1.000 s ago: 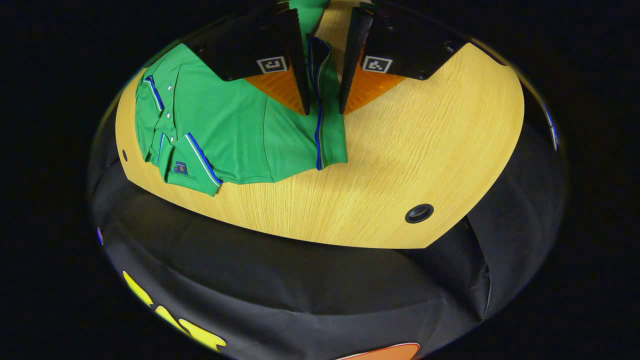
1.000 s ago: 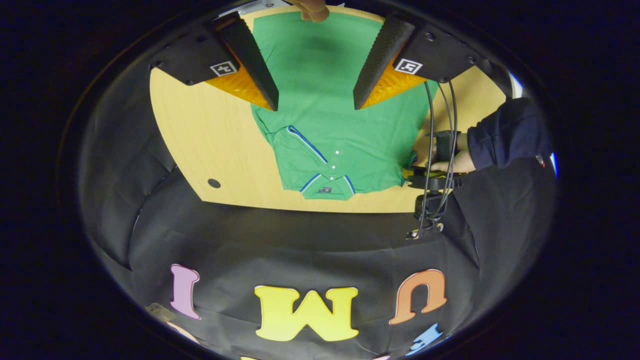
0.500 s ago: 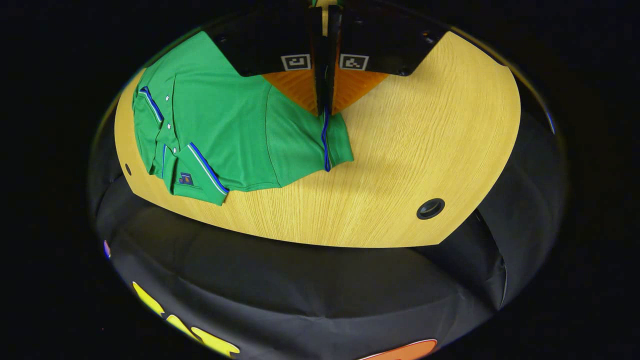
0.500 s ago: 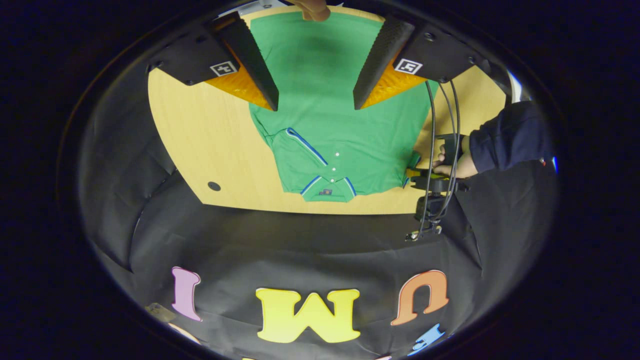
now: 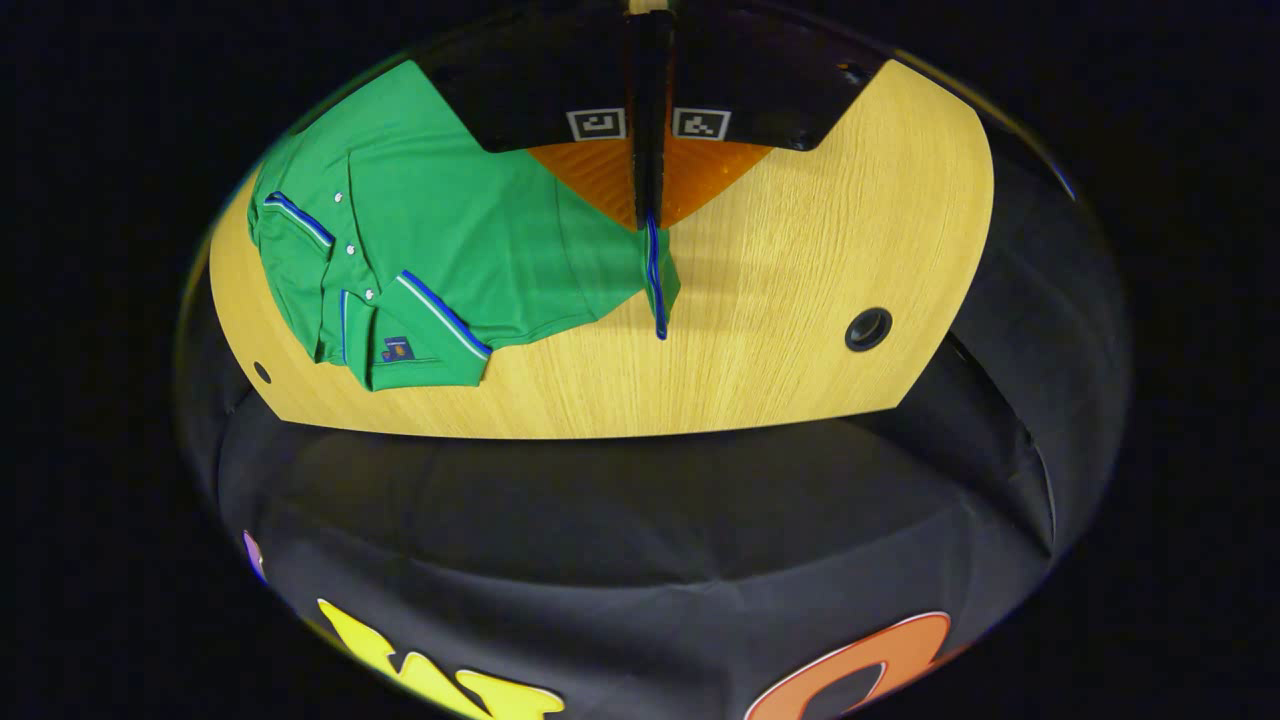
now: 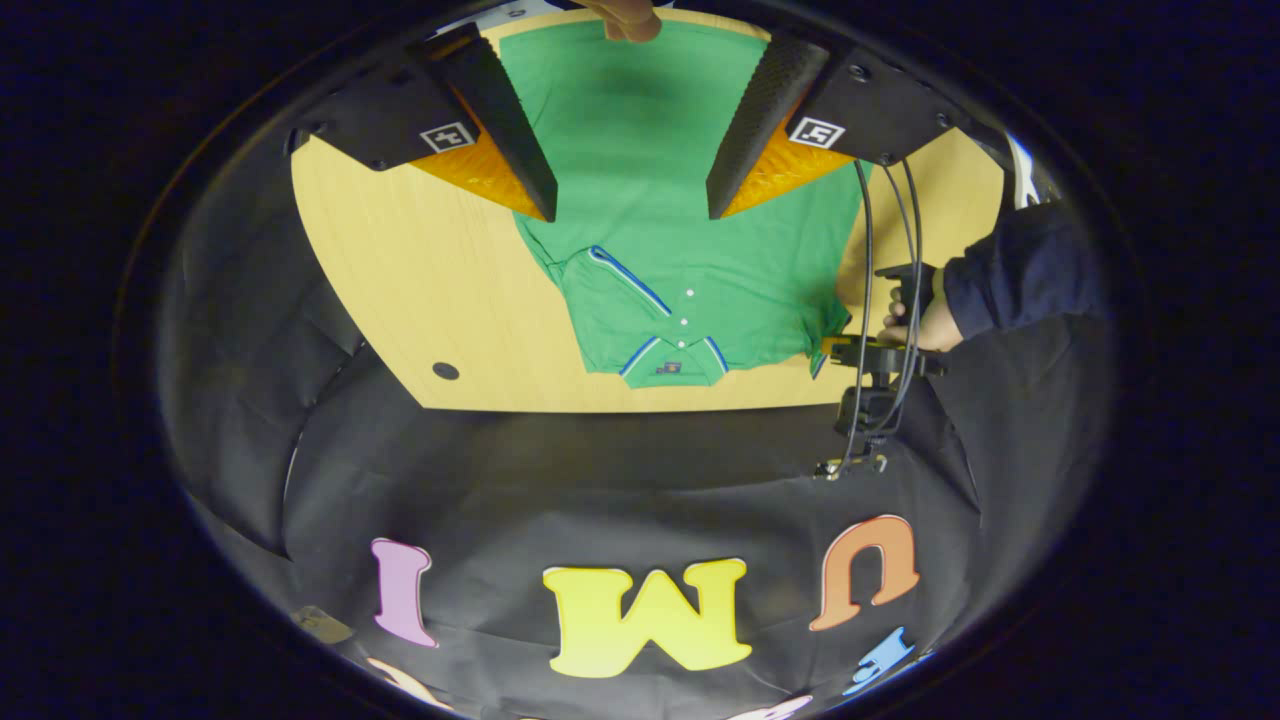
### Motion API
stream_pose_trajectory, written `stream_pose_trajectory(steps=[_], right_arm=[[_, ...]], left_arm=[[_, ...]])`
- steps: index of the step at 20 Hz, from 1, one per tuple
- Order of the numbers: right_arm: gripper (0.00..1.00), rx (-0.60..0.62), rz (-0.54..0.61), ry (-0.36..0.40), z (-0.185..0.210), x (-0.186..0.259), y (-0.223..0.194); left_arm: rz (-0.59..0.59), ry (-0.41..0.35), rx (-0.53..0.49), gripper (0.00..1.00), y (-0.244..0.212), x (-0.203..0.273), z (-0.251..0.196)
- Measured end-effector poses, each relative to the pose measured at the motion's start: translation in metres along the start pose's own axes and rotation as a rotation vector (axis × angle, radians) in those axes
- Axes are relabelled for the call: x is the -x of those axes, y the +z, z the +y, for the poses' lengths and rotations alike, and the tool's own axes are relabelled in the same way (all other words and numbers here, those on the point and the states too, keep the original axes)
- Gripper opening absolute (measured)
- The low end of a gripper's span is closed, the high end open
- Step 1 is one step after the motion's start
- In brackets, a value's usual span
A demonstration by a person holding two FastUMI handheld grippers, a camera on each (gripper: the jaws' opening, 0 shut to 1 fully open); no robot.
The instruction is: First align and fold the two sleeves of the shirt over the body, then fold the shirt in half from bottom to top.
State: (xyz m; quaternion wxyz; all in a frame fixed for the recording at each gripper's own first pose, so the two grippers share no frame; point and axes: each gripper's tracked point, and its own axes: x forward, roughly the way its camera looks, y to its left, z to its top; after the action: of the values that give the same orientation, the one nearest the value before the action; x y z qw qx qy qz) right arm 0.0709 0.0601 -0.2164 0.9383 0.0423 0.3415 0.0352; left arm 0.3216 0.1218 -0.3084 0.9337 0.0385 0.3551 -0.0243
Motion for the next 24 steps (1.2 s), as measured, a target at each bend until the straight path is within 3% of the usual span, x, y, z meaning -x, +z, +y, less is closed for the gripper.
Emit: stream_pose_trajectory(steps=[2,3,4,8,9,10,12,13,14,16,20,21,23,24], right_arm=[[0.92,-0.005,0.002,-0.007,-0.005,-0.001,-0.003],[0.97,-0.009,0.002,-0.017,-0.01,-0.001,-0.005],[0.92,-0.013,0.004,-0.023,-0.013,-0.001,-0.007],[0.92,-0.025,0.012,-0.047,-0.023,-0.002,-0.014],[0.97,-0.031,0.012,-0.05,-0.024,-0.002,-0.016],[0.92,-0.035,0.012,-0.054,-0.026,-0.002,-0.018],[0.97,-0.045,0.021,-0.058,-0.029,-0.003,-0.023],[0.92,-0.049,0.023,-0.063,-0.031,-0.004,-0.025],[0.97,-0.058,0.028,-0.064,-0.032,-0.005,-0.028],[0.92,-0.073,0.036,-0.065,-0.034,-0.006,-0.032],[0.92,-0.074,0.039,-0.076,-0.039,-0.004,-0.037],[0.97,-0.07,0.042,-0.078,-0.041,-0.003,-0.039],[0.92,-0.062,0.047,-0.086,-0.044,-0.002,-0.043],[0.97,-0.061,0.051,-0.087,-0.045,0.0,-0.044]], left_arm=[[-0.006,-0.031,-0.04,0.03,0.004,0.002,-0.019],[-0.018,-0.046,-0.101,0.03,0.007,0.003,-0.034],[-0.019,-0.053,-0.133,0.04,0.006,0.003,-0.042],[0.003,-0.092,-0.228,0.04,-0.009,0.003,-0.07],[0.007,-0.1,-0.24,0.03,-0.013,0.003,-0.078],[0.006,-0.101,-0.259,0.04,-0.016,0.002,-0.081],[0.007,-0.116,-0.294,0.03,-0.02,0.005,-0.094],[-0.002,-0.112,-0.321,0.03,-0.02,0.006,-0.097],[-0.011,-0.119,-0.345,0.03,-0.02,0.008,-0.102],[-0.008,-0.127,-0.37,0.03,-0.025,0.011,-0.112],[-0.018,-0.124,-0.399,0.03,-0.03,0.013,-0.116],[-0.027,-0.122,-0.395,0.03,-0.03,0.012,-0.117],[-0.013,-0.149,-0.386,0.04,-0.039,0.011,-0.122],[-0.008,-0.16,-0.387,0.06,-0.043,0.009,-0.124]])
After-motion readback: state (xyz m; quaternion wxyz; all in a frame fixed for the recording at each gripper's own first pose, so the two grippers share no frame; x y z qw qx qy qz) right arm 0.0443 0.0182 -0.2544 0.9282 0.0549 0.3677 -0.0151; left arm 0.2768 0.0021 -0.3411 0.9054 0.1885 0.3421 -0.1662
